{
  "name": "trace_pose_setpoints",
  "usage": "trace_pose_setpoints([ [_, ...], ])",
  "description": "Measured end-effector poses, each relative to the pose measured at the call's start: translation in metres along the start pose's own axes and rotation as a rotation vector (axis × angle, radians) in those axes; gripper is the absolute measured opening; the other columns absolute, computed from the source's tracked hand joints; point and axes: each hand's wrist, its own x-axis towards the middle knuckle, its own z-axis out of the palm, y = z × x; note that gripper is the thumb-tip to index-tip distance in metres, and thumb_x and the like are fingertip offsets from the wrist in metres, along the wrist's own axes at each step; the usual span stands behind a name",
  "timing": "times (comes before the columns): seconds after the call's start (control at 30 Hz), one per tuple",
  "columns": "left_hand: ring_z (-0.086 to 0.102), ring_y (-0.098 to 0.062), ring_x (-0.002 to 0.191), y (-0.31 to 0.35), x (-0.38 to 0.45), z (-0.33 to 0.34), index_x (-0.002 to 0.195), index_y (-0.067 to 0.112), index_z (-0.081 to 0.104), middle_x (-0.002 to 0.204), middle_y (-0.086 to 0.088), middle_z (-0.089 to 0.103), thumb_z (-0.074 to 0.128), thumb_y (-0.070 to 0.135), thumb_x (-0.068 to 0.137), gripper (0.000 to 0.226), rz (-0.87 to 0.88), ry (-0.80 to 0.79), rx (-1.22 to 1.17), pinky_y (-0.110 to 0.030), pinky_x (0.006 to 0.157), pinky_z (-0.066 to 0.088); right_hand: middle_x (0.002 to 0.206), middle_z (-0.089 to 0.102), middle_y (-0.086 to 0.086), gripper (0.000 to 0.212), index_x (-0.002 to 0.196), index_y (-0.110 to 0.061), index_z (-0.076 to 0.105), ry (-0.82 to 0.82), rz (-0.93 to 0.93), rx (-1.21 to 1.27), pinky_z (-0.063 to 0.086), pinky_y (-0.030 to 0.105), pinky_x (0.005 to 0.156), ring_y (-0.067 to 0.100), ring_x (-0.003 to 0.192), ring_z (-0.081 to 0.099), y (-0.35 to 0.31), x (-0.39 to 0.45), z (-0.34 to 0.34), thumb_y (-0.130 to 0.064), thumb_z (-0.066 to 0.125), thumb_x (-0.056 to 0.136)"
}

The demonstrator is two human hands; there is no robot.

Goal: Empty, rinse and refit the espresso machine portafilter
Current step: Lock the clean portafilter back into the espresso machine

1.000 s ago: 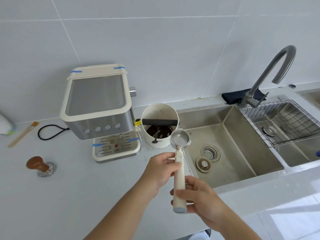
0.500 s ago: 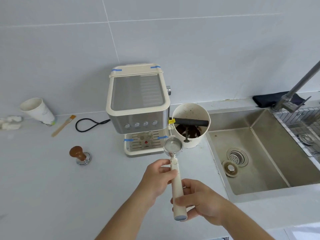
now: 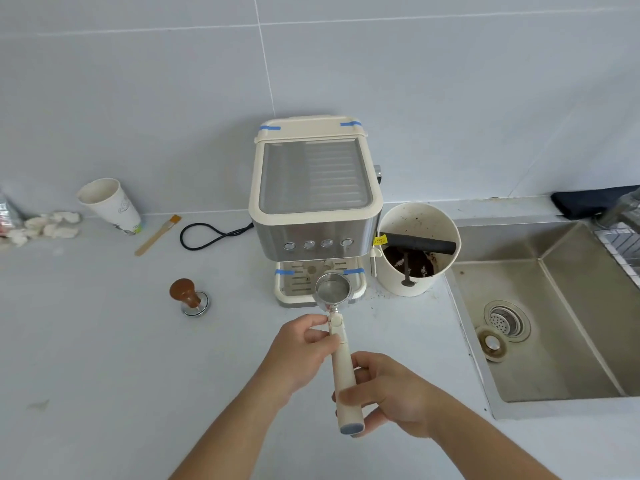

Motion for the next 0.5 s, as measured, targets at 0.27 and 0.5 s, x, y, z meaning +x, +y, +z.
trace_pose_setpoints([
  [0.27,0.064,0.004,0.067,0.021,-0.007,-0.048,0.099,0.039,0.067,0.092,0.012,0.070,0.067,0.038,0.080,0.019,0.248,0.136,0.178,-0.021,0.070,0.048,0.101,0.065,0.018,0.042,0.113,0.003,0.060,0.005,0.024,0.070,0.060,0.044,0.069,0.031,0.086,0.069,0.002,0.022,0.008,-0.005,0.074,0.075],
  [0.5,0.063,0.010,0.080,0.079,-0.009,-0.071,0.100,0.021,0.073,0.085,0.013,0.071,0.068,0.021,0.087,0.014,0.762,0.336,0.361,-0.001,0.073,0.042,0.107,0.064,0.018,0.025,0.106,-0.002,0.061,0.002,0.029,0.091,0.059,0.042,0.068,0.029,0.086,0.068,-0.001,0.036,0.009,0.000,0.070,0.083],
])
